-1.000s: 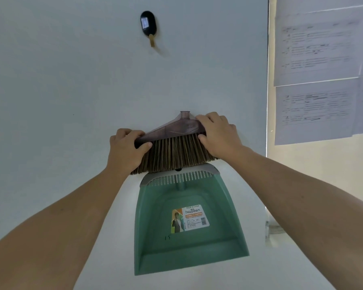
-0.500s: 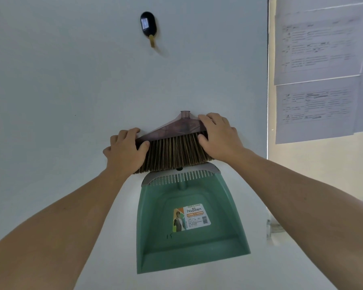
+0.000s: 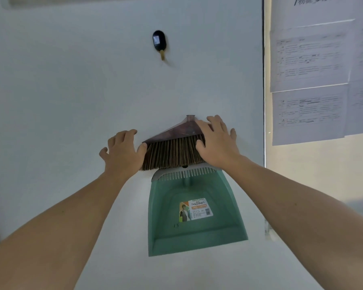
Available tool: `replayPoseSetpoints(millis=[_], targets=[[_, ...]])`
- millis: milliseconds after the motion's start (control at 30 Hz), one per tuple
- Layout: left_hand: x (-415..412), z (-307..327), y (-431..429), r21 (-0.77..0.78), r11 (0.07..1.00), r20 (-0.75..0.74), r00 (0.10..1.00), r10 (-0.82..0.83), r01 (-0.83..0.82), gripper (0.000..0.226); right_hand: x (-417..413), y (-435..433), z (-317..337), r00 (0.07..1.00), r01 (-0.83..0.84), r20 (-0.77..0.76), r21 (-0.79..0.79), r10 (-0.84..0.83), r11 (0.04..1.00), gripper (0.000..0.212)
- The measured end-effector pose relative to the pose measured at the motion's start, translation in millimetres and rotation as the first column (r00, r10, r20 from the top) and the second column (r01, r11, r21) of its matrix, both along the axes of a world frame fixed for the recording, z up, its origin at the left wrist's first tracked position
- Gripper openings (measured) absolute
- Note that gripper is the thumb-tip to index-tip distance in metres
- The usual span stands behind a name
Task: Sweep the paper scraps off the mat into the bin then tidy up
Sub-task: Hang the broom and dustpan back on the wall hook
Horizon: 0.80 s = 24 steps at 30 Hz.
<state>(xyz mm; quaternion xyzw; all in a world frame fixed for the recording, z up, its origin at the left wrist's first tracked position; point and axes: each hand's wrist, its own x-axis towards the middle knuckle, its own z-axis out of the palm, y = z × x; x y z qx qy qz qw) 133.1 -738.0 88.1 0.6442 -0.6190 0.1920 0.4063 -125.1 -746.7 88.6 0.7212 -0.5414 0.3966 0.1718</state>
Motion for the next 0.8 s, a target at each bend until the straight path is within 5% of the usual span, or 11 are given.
replayPoseSetpoints(millis=[300,800], targets=[[4,-14,101,0.001,0.989,0.05,0.988,-0.146,0.146,0.058,29,92,-23,0.993,0.043,-0.106,-0.004,-0.043,0.999,0.064],[7,-84,275,0.279,0.952,-0.014,0.991,-0.131,0.13,0.065,50,280,-88,0.972,0.135,-0.204,0.084,-0.116,0.987,0.061]])
